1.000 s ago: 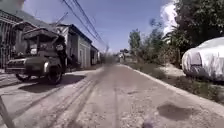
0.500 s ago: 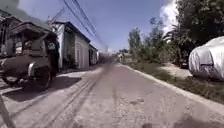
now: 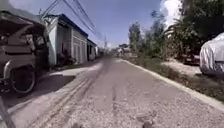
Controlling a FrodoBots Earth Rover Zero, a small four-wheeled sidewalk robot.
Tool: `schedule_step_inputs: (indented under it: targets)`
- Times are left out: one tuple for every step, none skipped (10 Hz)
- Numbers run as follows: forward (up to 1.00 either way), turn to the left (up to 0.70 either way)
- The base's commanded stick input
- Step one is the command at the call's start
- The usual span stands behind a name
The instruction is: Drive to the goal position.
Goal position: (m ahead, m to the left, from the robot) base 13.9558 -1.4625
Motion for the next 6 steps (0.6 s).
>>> schedule_step_inputs:
  targets:
    - [1.00, 0.00]
    - [1.00, 0.00]
    - [1.00, 0.00]
    - [1.00, 0.00]
    - [1.00, 0.00]
    - [1.00, 0.00]
